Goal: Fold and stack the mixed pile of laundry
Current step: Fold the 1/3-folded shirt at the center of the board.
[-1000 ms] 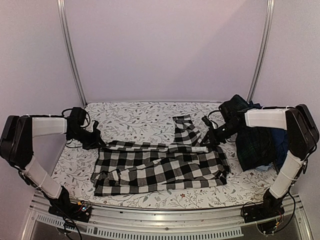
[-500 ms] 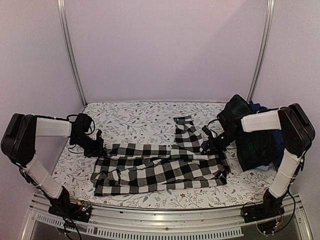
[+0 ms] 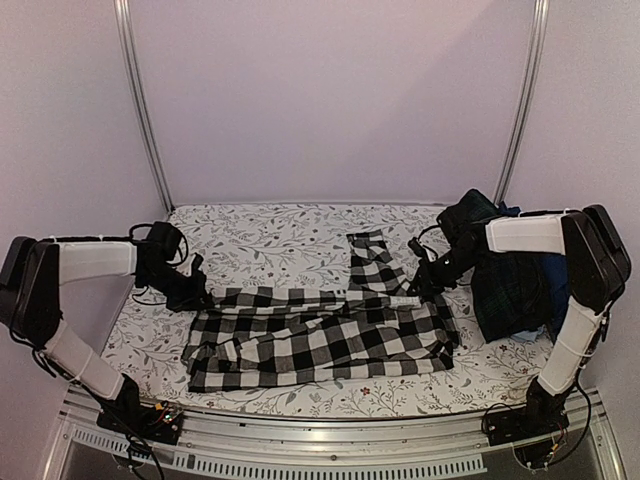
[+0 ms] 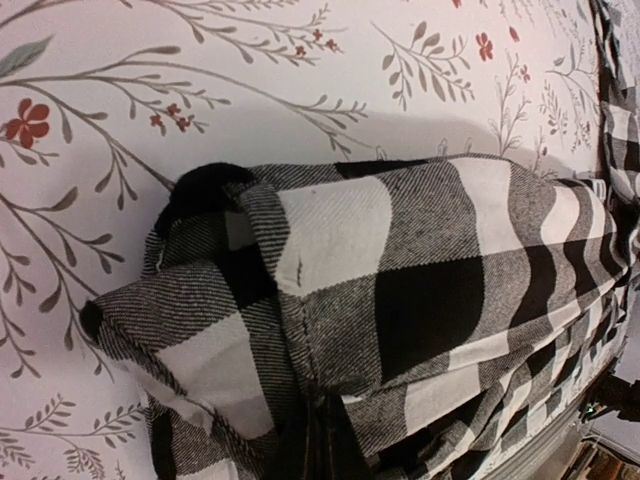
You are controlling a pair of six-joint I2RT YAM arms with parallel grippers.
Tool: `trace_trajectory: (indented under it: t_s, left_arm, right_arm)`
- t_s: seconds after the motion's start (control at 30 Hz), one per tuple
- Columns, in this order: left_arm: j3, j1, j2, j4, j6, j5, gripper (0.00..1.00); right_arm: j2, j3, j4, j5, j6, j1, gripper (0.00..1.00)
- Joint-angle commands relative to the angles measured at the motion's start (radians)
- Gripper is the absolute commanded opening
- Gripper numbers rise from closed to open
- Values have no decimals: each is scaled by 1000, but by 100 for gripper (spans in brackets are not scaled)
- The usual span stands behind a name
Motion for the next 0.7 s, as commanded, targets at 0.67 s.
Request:
trace_trajectory:
  t_s: [0.67]
  left_arm:
    - [10,-55,-88,-152,-135,-22,33]
  right_arm:
    - [-2,-48,-39,1,-54,-10,0]
